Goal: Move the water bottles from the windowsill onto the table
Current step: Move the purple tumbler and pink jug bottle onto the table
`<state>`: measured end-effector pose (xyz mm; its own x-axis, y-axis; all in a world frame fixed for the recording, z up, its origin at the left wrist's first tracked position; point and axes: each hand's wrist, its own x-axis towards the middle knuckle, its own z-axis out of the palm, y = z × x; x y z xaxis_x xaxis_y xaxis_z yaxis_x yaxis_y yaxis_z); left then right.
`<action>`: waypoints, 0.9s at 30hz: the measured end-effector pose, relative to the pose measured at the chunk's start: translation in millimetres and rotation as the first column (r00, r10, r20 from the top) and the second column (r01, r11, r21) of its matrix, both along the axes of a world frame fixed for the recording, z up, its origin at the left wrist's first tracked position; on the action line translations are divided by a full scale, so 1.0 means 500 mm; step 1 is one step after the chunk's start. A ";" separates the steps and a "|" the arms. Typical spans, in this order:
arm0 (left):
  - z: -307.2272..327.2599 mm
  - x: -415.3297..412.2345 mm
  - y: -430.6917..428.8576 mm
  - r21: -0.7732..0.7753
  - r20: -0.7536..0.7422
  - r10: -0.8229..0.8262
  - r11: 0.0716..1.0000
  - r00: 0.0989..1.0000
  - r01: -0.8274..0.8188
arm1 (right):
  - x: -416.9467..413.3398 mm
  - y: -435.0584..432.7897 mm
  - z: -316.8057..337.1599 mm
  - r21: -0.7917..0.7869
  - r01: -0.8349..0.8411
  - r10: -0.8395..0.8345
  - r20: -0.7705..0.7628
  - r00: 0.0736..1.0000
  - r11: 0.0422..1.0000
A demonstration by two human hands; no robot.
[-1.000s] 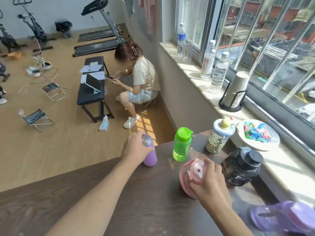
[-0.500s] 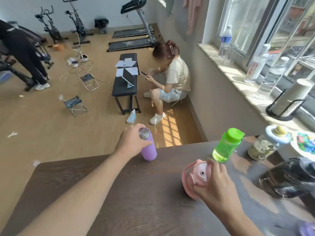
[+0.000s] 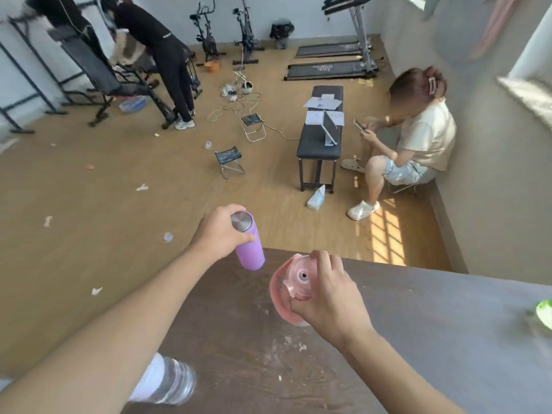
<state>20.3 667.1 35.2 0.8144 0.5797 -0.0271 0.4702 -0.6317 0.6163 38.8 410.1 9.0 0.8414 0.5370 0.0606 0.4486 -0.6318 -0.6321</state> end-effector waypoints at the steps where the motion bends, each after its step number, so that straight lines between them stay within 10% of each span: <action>1: -0.002 -0.013 0.029 0.005 -0.010 0.007 1.000 1.000 -0.007 | -0.011 0.039 0.000 -0.013 -0.032 0.032 -0.002 0.999 0.999; 27: -0.112 -0.065 0.212 0.033 -0.137 -0.135 0.989 0.981 0.141 | -0.217 0.428 -0.114 -0.176 -0.331 0.325 -0.061 0.944 0.927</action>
<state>-12.4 773.1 -20.7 0.8774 0.4647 -0.1189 0.4528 -0.7206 0.5252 -69.9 624.2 -47.9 0.6162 0.7828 -0.0865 0.6330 -0.5576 -0.5370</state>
